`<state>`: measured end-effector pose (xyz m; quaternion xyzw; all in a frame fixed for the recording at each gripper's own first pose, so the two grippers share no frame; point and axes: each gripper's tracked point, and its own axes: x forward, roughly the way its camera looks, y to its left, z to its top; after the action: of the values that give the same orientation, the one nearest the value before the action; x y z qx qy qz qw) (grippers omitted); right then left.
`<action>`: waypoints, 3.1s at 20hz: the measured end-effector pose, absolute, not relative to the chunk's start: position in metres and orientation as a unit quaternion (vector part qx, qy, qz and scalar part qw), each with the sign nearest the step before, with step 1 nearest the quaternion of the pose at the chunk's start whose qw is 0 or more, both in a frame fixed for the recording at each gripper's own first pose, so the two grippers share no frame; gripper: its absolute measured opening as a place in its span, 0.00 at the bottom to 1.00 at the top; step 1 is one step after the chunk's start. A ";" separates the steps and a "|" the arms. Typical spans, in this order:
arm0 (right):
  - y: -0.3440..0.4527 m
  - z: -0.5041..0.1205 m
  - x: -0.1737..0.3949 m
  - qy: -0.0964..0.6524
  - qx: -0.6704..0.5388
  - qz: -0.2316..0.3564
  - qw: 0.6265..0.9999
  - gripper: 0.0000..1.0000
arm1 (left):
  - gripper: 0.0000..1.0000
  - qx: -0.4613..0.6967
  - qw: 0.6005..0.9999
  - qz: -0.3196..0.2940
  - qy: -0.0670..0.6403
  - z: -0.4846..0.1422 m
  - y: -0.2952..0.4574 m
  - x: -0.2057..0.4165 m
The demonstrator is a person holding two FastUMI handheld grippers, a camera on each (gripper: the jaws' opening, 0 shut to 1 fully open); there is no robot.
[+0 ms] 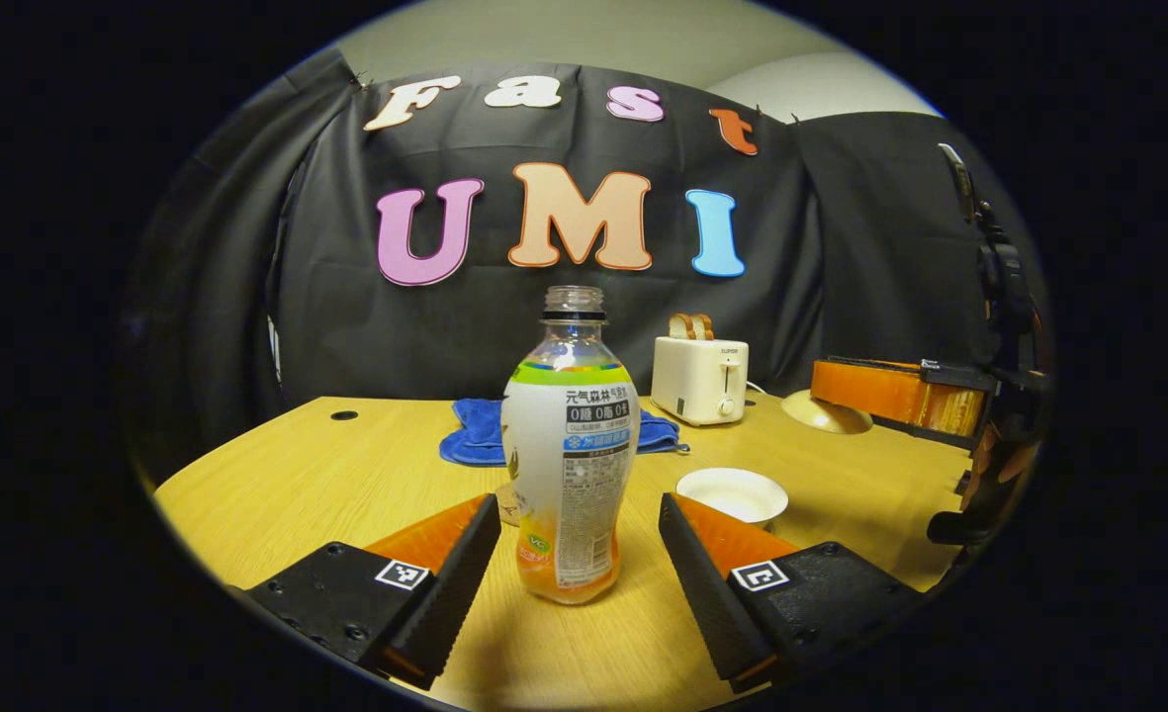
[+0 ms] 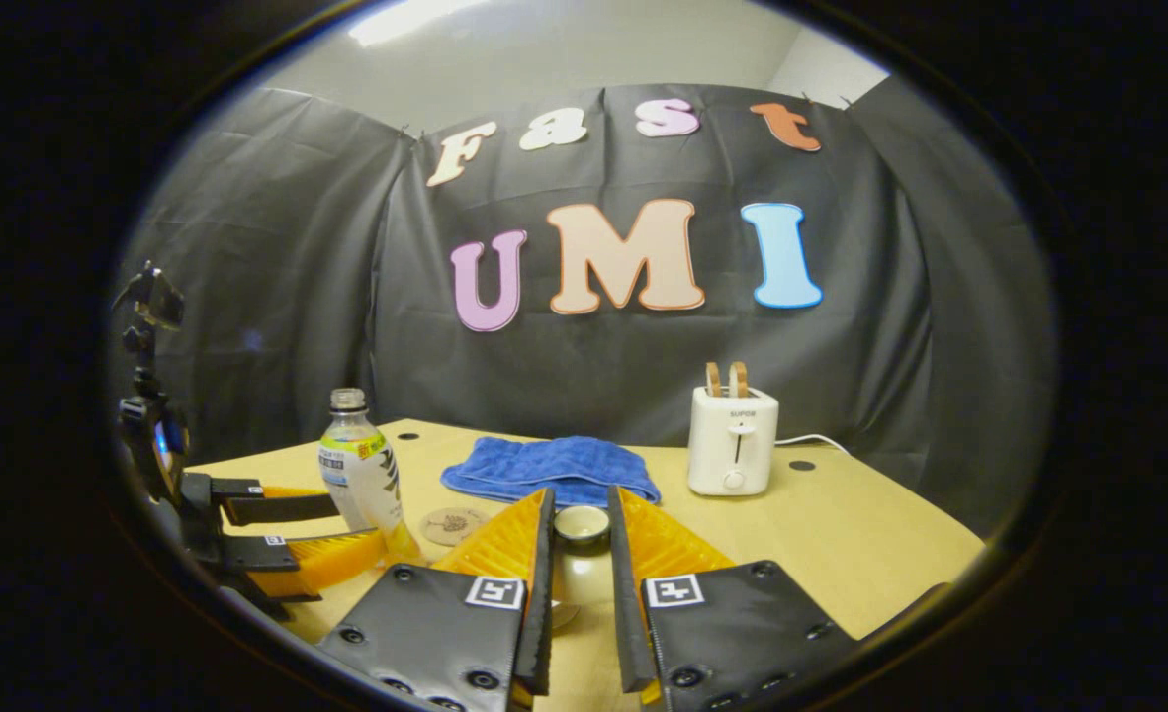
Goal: Open the teacup lid with one hand, grasp the water bottle and pour water into the teacup with the other hand; after pouring, place the water bottle on the coaster and then close the teacup lid.
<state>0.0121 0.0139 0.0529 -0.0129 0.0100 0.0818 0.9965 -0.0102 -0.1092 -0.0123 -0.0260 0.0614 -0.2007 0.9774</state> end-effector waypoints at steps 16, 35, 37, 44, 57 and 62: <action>-0.008 0.052 0.011 0.012 -0.011 0.069 0.998 0.30 | 0.56 0.044 0.980 -0.183 0.068 -0.015 -0.105 0.022; -0.054 0.028 0.008 0.029 -0.004 0.028 0.999 0.31 | 0.56 0.424 0.892 -0.152 0.019 -0.009 -0.108 0.046; -0.058 0.029 0.007 0.028 -0.007 0.024 0.999 0.30 | 0.56 0.461 0.874 -0.153 0.015 -0.013 -0.109 0.047; -0.062 0.030 0.005 0.023 -0.007 0.023 0.999 0.31 | 0.55 0.558 0.813 -0.169 0.007 -0.020 -0.111 0.044; -0.067 0.030 0.000 0.010 -0.003 0.021 1.000 0.30 | 0.55 0.692 0.704 -0.158 -0.001 -0.015 -0.105 0.051; -0.068 0.030 -0.002 0.012 -0.005 0.023 1.000 0.30 | 0.55 0.731 0.664 -0.156 -0.008 -0.012 -0.105 0.054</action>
<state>-0.0020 -0.0678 0.0299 -0.0052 0.0120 0.0226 0.9997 0.0542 -0.1050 -0.0118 0.7310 -0.0084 -0.1564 0.6642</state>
